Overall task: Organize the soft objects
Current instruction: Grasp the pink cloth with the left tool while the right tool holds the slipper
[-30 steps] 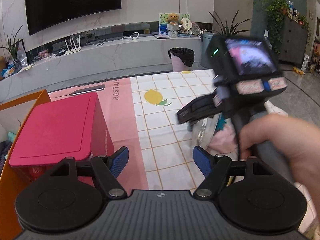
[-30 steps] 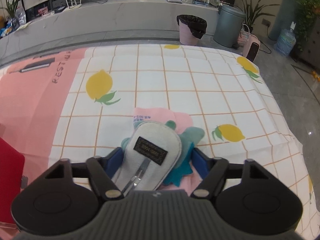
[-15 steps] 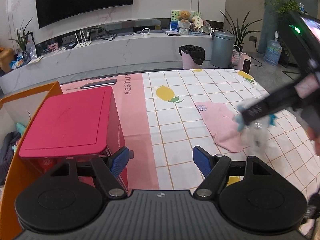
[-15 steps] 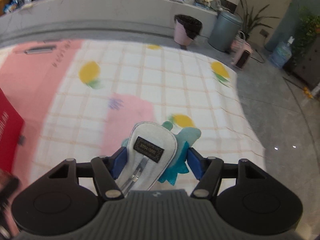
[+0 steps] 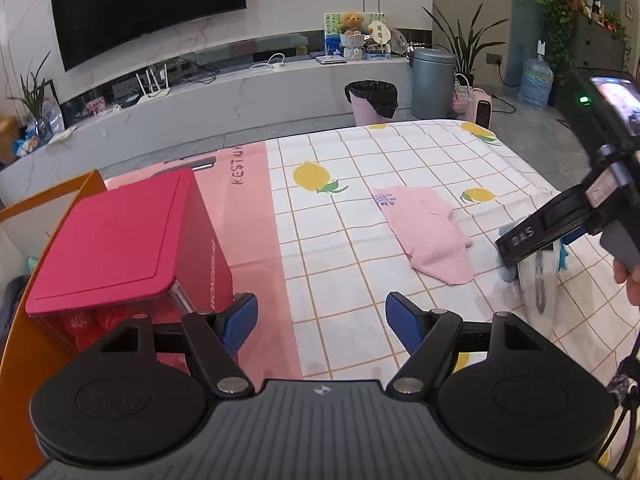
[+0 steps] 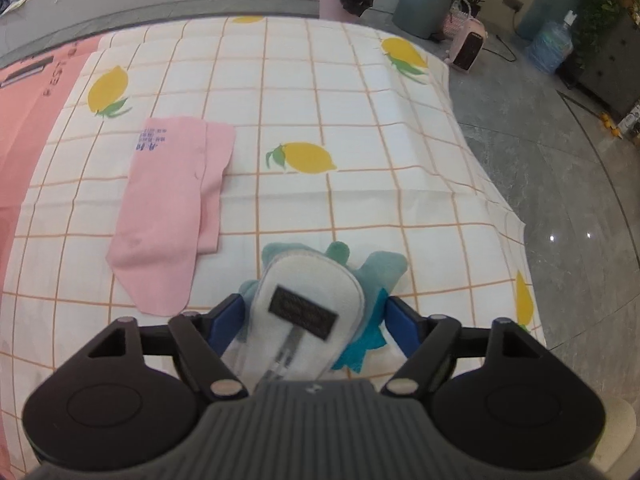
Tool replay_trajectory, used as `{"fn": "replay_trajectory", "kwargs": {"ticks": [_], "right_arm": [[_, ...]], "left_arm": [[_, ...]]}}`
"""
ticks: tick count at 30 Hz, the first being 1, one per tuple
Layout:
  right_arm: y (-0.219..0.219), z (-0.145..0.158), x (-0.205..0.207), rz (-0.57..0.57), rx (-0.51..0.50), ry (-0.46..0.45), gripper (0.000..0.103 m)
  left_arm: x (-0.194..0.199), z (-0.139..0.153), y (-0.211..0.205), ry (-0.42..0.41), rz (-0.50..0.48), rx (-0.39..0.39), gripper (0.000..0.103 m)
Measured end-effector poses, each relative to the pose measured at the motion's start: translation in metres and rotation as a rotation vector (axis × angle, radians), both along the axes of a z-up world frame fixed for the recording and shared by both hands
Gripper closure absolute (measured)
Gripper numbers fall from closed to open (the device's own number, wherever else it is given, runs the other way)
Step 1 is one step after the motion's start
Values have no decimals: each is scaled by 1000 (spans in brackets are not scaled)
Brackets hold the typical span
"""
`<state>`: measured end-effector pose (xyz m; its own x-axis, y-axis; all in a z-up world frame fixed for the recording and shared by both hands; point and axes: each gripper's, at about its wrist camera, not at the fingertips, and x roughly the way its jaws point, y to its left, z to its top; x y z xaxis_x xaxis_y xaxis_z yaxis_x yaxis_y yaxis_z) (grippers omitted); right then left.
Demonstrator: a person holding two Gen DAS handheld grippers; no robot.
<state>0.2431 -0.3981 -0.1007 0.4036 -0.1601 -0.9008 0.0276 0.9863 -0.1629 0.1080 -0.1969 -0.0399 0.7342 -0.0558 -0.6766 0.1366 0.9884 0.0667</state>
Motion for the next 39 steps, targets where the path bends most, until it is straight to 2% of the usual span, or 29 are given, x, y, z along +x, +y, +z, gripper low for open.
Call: {"fn": "replay_trajectory", "kwargs": {"ticks": [4,7,11,15,17,21,23,27,29,33,37,39], "right_arm": [[4,-6,4,16,-27,8,24],[8,-2,4,27,-40,-1,29],[3,4,1,-4,-52,-24,31],[-14,18,-3,-67,-84,-62,31],[-24,25,-3,-96,-104,-84,31],[-43,29,-2,-143,-59,-98,31],[-44,27,0,-144,-71,-96,31],[-42,21,5,-138,-70,-89,31],[-42,17,8,-130,-50,-79,31],[-40,14,11,-121,-74,-66,31],[-48,13,11,-144,-70,-67,31],[-49,12,12,-146,-75,-65,31]], "left_arm": [[-1,-1,-7,-6,-16,9,17],[2,-1,-15,-13,-23,18,17],[14,-3,-26,-9,-43,12,17],[33,-19,-43,-11,-183,-8,17],[44,-28,-49,11,-199,-29,17],[70,-44,-54,109,-175,-130,17],[77,-49,-60,132,-176,-144,16],[86,-53,-75,132,-190,-115,17],[92,-55,-85,131,-197,-79,16],[108,-59,-97,122,-168,-16,17],[129,-62,-99,155,-159,-57,16],[135,-61,-101,146,-161,-60,16]]}}
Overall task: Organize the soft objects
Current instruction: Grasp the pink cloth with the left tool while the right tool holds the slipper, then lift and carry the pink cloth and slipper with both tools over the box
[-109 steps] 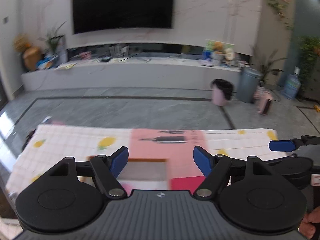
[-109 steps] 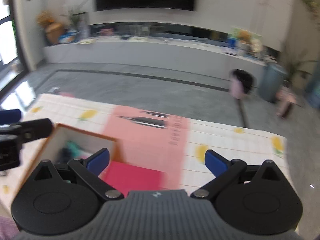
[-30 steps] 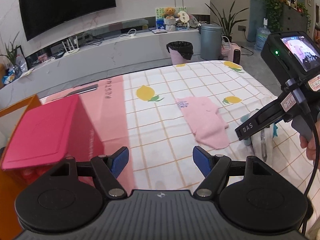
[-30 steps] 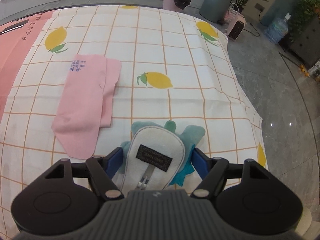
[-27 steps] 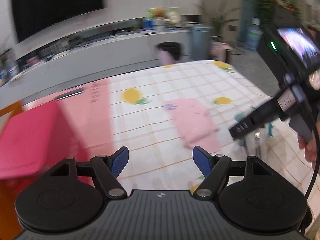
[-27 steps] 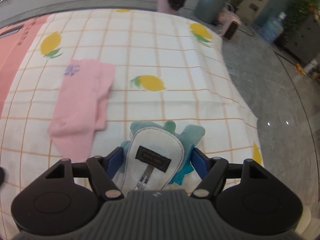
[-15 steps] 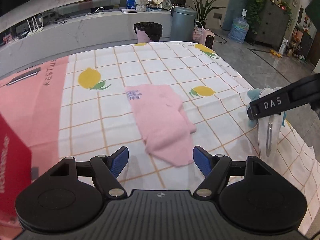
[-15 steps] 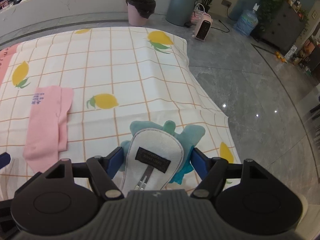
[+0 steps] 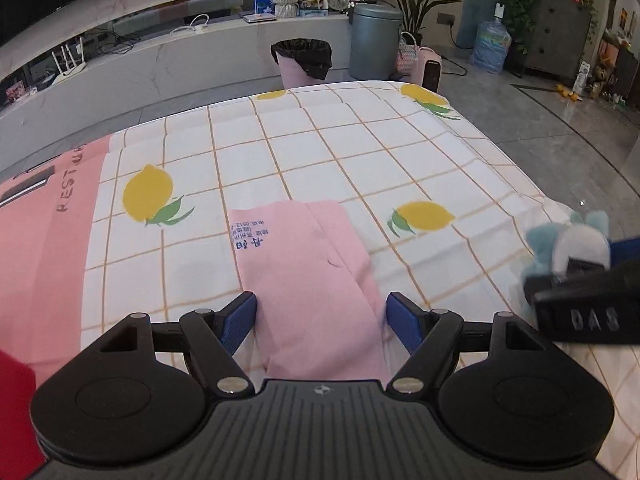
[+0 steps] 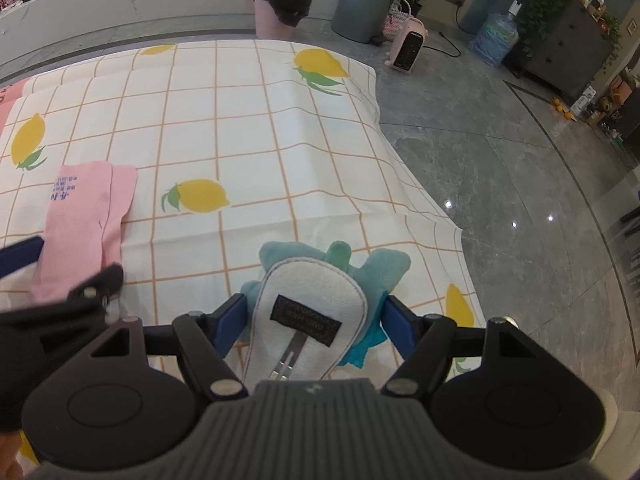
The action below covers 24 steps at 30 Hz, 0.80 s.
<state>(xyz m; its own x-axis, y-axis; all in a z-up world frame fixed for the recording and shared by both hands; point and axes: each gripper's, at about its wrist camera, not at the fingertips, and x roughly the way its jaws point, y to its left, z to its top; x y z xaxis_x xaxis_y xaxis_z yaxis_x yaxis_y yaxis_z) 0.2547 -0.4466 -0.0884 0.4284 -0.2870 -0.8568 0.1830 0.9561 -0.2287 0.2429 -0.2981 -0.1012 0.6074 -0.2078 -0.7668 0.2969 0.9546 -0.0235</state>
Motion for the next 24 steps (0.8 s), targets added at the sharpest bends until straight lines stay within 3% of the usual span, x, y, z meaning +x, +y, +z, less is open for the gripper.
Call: {"fn": "replay_trajectory", "kwargs": {"ticks": [5,8,12,14,18,24], "right_arm": [[3,-3,3,12,-16,8,31],[5,-3,4,20,-26,6,31],[6,5,2,23,-28,-19,30],[5,6,2,21,-9,-22,31],[7,5,3,41,15,-19,31],[13,6,3,65,11,-22,31]], "left_arm": [[12,-4,-4,-15,-7,16,15],[9,-4,0,-34,-9,4,27],[-1,-4,8,-69,-11,-12,63],[-6,-2,12,-77,-19,-15,67],[-16,-6,23,-131,-85,-37,84],[-26,-7,31,-145,-104,-56,95]]}}
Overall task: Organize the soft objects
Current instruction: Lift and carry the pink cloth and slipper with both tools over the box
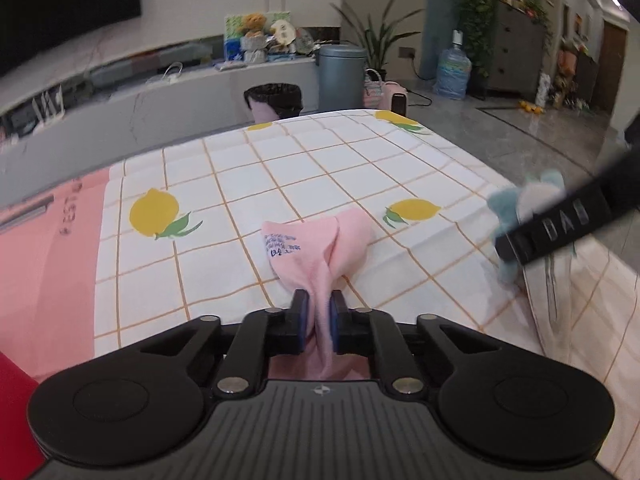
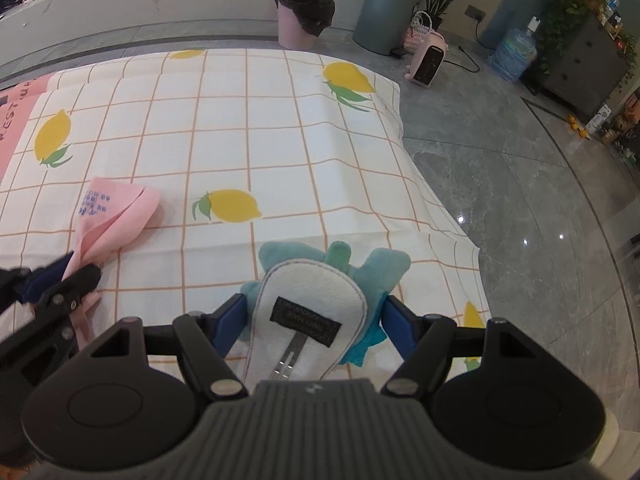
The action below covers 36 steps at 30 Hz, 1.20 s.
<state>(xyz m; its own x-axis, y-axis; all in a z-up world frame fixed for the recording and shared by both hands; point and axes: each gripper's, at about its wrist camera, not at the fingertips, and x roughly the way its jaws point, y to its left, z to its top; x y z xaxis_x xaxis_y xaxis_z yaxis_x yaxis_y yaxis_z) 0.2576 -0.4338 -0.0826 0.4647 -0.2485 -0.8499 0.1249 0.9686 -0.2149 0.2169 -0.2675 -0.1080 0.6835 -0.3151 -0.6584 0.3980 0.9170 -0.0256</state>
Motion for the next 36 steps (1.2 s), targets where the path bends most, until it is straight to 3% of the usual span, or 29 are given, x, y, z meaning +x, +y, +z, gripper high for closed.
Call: {"fn": "replay_trajectory", "kwargs": {"ticks": [5,17,25,30,36], "right_arm": [[1,1,1,0,2,-1,31],[25,10,5,62,-24,-33,32],[37,28,-10,2,-25,-106,32],[64,47,-26,66,35,-167,32],[125,92,-54,208,-1,-291,32]], "left_arm": [[-13,0,-8,-35,-59,54,97],[-30,26,0,-43,-37,121,97],[-50,73,41,8,-19,-22,97],[-81,120,73,-91,-27,-53,97],[-115,164,128,-173,-22,-71,97]]}}
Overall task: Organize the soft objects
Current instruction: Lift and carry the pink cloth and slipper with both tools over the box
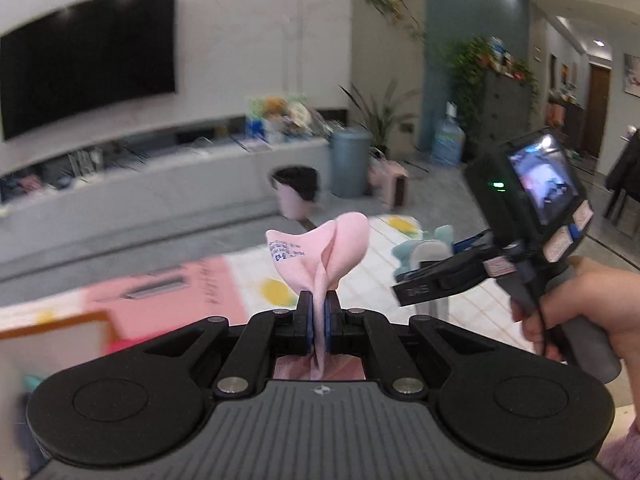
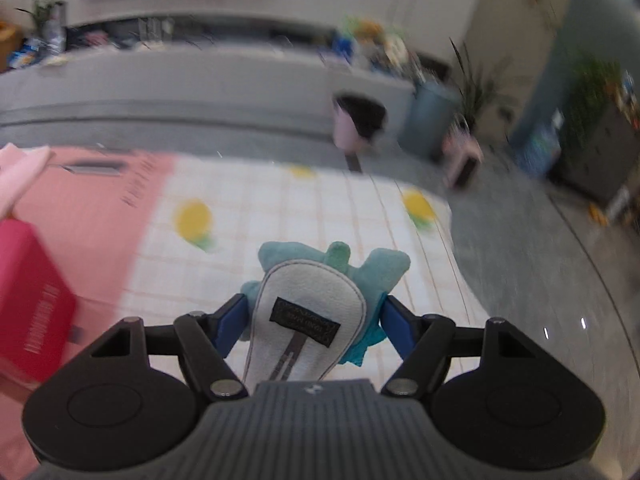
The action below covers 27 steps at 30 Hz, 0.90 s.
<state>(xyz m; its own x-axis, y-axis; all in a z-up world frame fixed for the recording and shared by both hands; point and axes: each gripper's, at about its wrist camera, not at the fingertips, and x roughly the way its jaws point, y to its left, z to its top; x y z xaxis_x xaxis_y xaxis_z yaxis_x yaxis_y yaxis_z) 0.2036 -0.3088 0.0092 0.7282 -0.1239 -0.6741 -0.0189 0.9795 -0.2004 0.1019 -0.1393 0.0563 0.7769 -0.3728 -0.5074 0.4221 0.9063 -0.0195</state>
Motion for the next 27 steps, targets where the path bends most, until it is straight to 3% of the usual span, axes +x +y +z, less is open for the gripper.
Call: {"fn": "replay_trajectory", "kwargs": {"ticks": [4,7,14,17,22,27], "right_arm": [[50,36,-19,78,-35,-106,31],[88,64,-42,160,-18,-206,31],[174,98,-100,387,35,-373,29],[200,98,-110,441,88,-355,30],[231,77,-114,560,202,-247,35],[259,52,-116,658,181,-135,37]], "left_arm": [[-20,20,48,-60,70,0,97],[-27,27,84,-55,159,5,97],[-39,6,168,-10,407,-23,97],[-31,-13,197,73,489,-30,97],[-27,-38,217,207,507,-1,97],[-42,-50,235,266,487,4,97]]}}
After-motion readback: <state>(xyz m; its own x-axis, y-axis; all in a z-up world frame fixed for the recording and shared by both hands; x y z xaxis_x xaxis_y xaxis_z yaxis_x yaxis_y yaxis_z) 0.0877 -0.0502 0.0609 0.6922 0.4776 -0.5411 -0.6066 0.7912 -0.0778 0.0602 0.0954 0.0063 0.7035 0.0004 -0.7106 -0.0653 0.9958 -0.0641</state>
